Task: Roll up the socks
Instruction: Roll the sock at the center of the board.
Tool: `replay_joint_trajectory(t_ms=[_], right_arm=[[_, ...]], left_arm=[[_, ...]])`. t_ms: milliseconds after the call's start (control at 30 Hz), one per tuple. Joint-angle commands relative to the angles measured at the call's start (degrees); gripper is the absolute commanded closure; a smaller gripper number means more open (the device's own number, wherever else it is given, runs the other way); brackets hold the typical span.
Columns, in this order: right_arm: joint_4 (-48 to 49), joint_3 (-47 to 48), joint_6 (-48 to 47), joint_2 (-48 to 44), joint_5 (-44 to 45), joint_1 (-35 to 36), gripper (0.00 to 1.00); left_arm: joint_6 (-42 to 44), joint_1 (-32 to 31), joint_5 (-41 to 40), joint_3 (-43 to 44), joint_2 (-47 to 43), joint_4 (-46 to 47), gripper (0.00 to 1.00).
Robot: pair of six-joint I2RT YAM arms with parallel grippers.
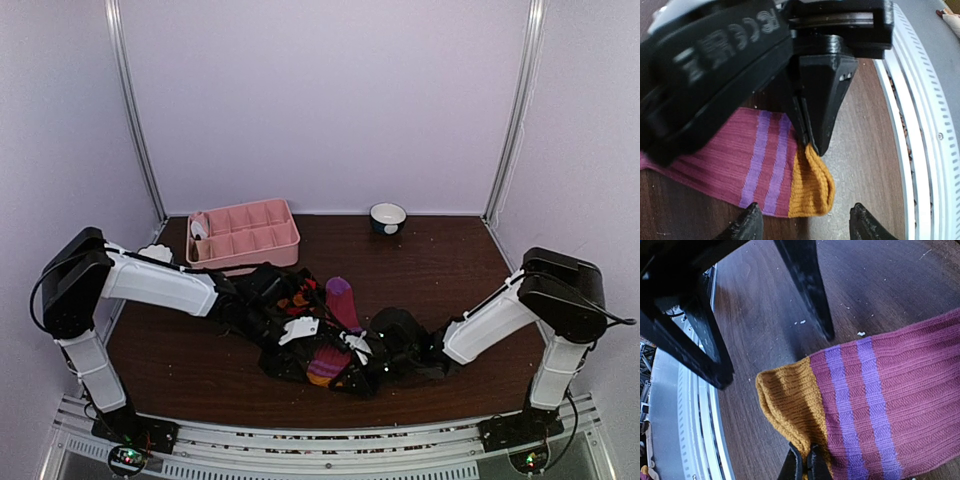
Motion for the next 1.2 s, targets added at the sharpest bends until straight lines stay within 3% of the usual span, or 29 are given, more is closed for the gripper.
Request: replay_joint_trajectory(t_ms=[0, 300, 400, 467, 567, 733, 967, 1167], right_arm=[[-4.39, -0.47, 1.51, 2.45, -1.79, -0.46, 1.0], [-6.03, 0.35, 1.9, 3.07, -2.18, -1.25, 1.0], [-5.45, 0.5, 2.9, 3.09, -3.08, -1.94, 1.0], [-4.8, 0.46, 3.67, 3.23, -3.66, -2.37, 1.0], [-4.93, 0.74, 3.98, 3.56, -4.31, -2.57, 1.0], [-6.63, 1.63, 3.29, 4.23, -5.05, -2.89, 1.0], [-9.33, 2.57, 3.44, 3.85, -5.31, -3.29, 1.0], [-10.39, 2.46, 4.07, 2.78, -4.32, -3.58, 1.0]], left_arm=[[0.71, -1.19, -3.29, 2.72, 1.84, 1.34, 0.39], [1.69, -2.21, -2.52, 3.33, 3.64, -0.16, 0.57], [2.27, -2.42, -2.25, 3.51, 4.29, -0.72, 0.58], [2.75, -2.42, -1.38, 2.87, 3.81, -0.72, 0.52], [3.13, -2.44, 0.8, 0.9, 2.09, 0.88, 0.35], [3.13, -2.7, 0.97, 0.18, 1.68, 2.47, 0.32], [-0.09, -3.48, -4.03, 1.95, 4.69, 4.84, 0.58], [-2.65, -3.47, -1.36, 1.81, 4.57, 5.4, 0.72]])
